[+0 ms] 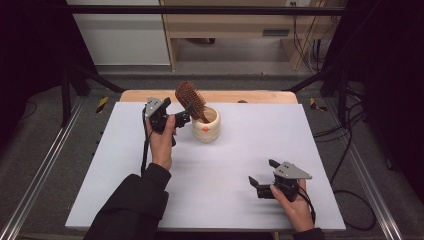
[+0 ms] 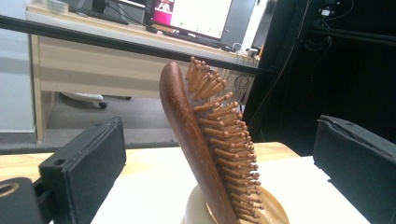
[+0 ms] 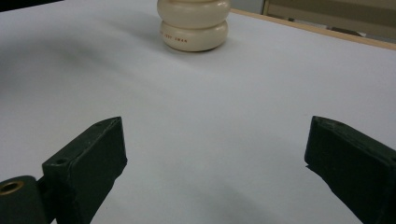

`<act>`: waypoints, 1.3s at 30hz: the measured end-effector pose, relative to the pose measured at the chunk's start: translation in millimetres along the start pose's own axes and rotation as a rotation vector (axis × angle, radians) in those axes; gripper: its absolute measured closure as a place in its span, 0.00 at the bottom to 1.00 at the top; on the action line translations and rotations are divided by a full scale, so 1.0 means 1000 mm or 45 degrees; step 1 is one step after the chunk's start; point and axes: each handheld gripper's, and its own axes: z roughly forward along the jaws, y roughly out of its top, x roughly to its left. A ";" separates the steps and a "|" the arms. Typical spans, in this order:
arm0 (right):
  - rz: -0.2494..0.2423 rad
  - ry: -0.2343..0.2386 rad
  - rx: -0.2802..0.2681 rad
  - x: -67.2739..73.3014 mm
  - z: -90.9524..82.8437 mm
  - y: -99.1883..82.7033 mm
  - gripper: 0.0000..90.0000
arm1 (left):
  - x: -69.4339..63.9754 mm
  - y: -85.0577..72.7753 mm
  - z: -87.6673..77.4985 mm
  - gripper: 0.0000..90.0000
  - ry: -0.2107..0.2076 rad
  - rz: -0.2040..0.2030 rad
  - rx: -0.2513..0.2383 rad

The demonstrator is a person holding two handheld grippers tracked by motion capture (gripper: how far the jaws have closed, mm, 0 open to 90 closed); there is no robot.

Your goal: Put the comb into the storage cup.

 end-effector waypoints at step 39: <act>0.001 -0.004 0.003 0.000 0.000 -0.001 0.06 | -0.006 -0.008 -0.014 0.03 -0.014 0.021 -0.002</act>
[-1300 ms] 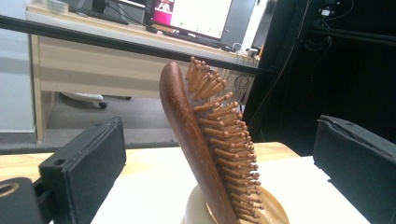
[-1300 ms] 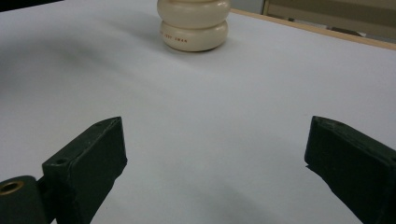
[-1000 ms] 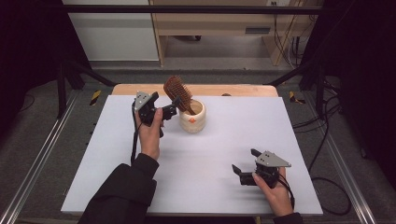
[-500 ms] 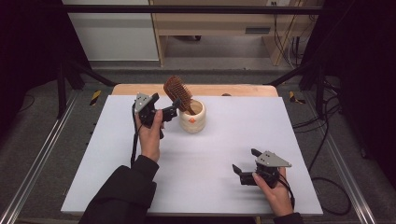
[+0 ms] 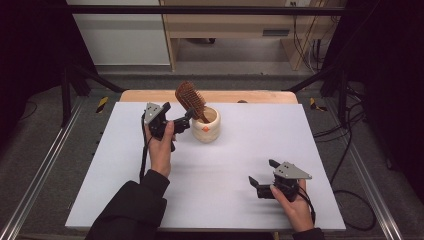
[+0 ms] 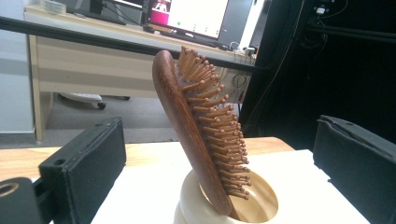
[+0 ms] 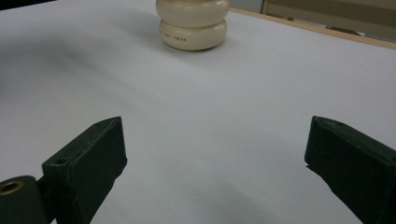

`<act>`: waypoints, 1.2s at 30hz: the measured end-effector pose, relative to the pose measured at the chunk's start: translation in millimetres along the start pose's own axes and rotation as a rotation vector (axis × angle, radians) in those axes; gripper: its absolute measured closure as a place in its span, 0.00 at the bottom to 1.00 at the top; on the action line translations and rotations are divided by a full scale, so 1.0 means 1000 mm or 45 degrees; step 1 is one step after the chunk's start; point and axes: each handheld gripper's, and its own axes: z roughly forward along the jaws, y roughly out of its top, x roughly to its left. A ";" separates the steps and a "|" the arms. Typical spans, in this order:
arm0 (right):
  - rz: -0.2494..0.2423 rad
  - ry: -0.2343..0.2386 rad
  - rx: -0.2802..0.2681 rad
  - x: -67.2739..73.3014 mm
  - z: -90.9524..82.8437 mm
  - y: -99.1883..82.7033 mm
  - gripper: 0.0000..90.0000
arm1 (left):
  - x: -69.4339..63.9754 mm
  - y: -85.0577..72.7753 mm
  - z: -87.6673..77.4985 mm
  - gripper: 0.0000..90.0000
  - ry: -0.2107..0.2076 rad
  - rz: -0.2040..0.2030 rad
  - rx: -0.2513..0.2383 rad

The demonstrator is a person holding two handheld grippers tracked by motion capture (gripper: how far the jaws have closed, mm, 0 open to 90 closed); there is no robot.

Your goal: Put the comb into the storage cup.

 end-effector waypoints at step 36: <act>0.013 -0.007 -0.013 -0.003 -0.002 -0.001 0.06 | -0.017 -0.013 -0.020 0.03 -0.107 0.010 0.041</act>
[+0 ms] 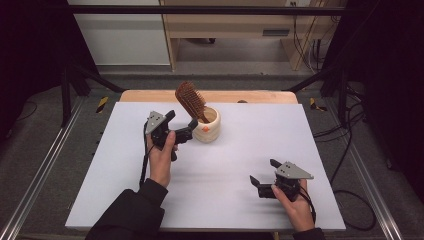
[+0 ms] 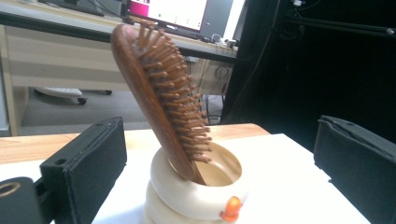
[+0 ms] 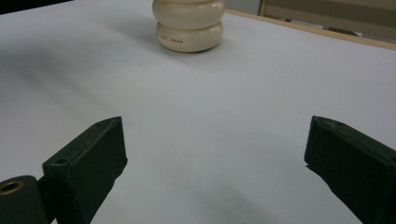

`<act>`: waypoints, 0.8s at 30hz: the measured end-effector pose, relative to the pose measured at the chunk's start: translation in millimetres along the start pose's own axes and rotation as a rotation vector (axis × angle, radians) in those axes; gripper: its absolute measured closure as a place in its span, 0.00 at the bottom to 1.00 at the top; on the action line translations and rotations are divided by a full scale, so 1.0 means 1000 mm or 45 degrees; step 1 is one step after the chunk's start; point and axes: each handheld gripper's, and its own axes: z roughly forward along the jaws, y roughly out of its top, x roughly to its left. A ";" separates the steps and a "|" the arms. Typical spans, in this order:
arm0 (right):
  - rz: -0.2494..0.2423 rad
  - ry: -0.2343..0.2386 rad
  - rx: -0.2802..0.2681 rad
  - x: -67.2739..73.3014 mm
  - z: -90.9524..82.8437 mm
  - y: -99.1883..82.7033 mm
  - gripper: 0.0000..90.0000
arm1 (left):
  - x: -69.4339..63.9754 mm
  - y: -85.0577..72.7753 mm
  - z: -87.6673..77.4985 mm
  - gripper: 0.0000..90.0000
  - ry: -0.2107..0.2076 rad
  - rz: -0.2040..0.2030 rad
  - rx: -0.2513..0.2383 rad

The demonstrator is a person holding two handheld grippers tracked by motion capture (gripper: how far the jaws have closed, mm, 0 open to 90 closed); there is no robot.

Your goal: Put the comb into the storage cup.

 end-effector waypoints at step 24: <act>0.018 -0.100 -0.067 -0.009 -0.011 0.003 0.08 | 0.033 -0.016 -0.097 0.03 0.077 0.048 0.048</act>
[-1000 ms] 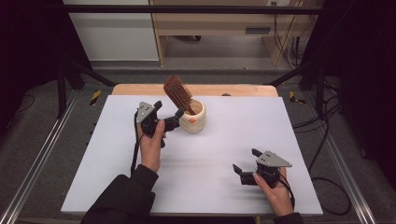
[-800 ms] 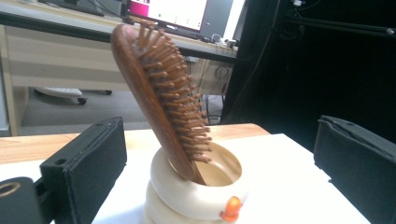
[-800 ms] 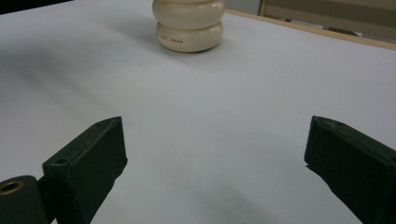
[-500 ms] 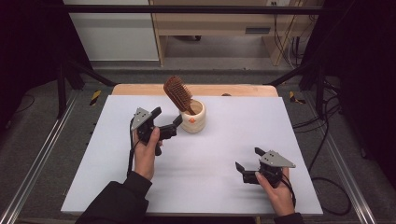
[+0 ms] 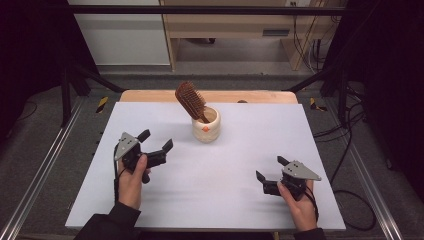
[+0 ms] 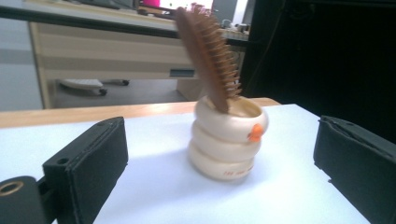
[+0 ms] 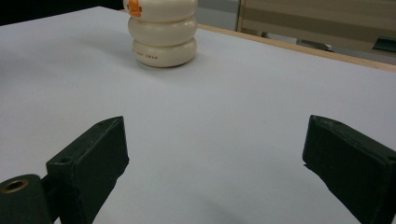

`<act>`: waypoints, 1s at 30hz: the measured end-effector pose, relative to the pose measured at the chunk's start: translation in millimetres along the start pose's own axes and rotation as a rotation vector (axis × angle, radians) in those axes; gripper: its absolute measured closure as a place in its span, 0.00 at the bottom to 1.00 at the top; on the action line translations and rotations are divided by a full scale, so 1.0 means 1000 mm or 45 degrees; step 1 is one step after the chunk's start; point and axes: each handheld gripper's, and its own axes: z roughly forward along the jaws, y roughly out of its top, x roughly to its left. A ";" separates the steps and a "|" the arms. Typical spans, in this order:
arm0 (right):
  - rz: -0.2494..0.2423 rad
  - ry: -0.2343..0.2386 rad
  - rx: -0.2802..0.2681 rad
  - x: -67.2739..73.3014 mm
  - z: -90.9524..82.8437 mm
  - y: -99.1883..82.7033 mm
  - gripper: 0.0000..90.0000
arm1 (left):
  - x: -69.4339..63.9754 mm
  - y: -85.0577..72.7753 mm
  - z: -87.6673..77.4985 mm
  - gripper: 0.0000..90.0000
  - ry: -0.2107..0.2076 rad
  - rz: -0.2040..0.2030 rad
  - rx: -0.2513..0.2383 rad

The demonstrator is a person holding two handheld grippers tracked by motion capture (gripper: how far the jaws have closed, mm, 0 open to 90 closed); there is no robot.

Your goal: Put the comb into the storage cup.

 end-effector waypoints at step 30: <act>0.002 0.022 -0.098 -0.007 -0.016 -0.008 0.05 | 0.045 -0.008 -0.091 0.03 0.061 0.169 -0.043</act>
